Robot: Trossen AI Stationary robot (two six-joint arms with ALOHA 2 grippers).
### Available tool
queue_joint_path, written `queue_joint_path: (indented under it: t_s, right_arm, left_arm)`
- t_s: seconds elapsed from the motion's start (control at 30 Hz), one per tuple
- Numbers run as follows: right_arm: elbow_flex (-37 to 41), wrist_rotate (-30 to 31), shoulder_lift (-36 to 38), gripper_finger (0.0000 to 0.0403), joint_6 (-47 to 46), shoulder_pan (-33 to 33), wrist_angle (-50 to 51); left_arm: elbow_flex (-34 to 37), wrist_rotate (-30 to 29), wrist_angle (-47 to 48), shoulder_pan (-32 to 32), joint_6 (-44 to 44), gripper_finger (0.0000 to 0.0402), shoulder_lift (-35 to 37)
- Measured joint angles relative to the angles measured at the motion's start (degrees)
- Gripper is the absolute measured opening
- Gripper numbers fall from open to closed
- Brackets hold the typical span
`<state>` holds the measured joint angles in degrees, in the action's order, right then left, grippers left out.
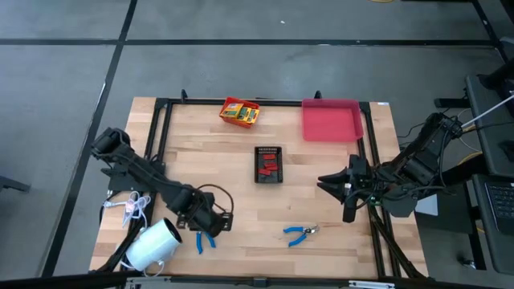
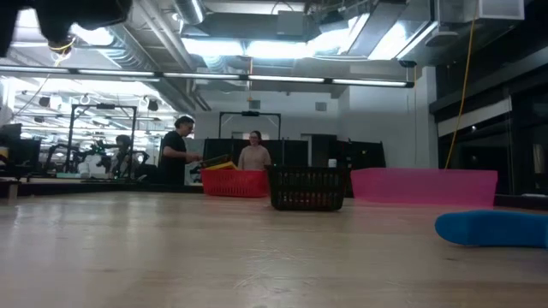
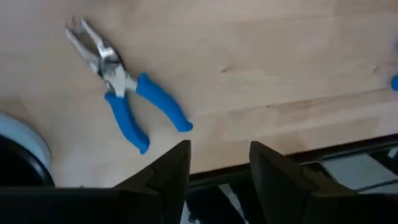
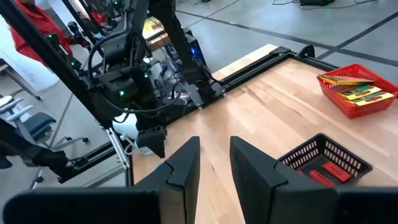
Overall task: Pick & Place School Supplies
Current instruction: Put the blue hole puncher into the red transparent bin
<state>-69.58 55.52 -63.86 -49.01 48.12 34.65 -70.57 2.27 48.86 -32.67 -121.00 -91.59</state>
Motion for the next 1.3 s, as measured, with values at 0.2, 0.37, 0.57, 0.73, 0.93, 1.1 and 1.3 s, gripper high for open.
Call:
queue_joint_path:
  t_s: [0.2,0.37,0.57,0.73,0.93,1.1,1.3]
  right_arm:
    - [0.0,-0.5,0.0,0.0091,0.0,0.0,-0.4]
    - [0.0,-0.5,0.0,0.0091,0.0,0.0,-0.6]
    - [0.0,-0.5,0.4,0.0091,0.0,0.0,-0.3]
    - [0.0,-0.7,1.6,0.0091,0.0,0.0,1.2]
    - [0.0,-0.7,2.7,0.0091,0.0,0.0,3.0]
    - [0.0,-0.9,3.7,0.0091,-0.1,0.0,4.9]
    - [0.0,-1.4,4.8,0.0091,-0.6,0.0,6.6]
  left_arm:
    - [0.0,0.5,-2.4,-0.5,-4.7,0.0166,-2.1]
    - [0.0,5.3,-4.5,0.3,-6.9,0.0167,-6.2]
    - [0.0,7.1,-7.6,0.6,-8.1,0.0155,-10.5]
    - [-0.1,9.4,-7.0,0.6,-8.4,0.014,-12.7]
    - [-0.1,11.6,-7.5,0.7,-8.8,0.0132,-14.3]
    - [-0.1,12.4,-6.7,1.0,-8.8,0.0133,-14.3]
    - [-0.1,12.5,-6.3,1.8,-8.8,0.0134,-14.8]
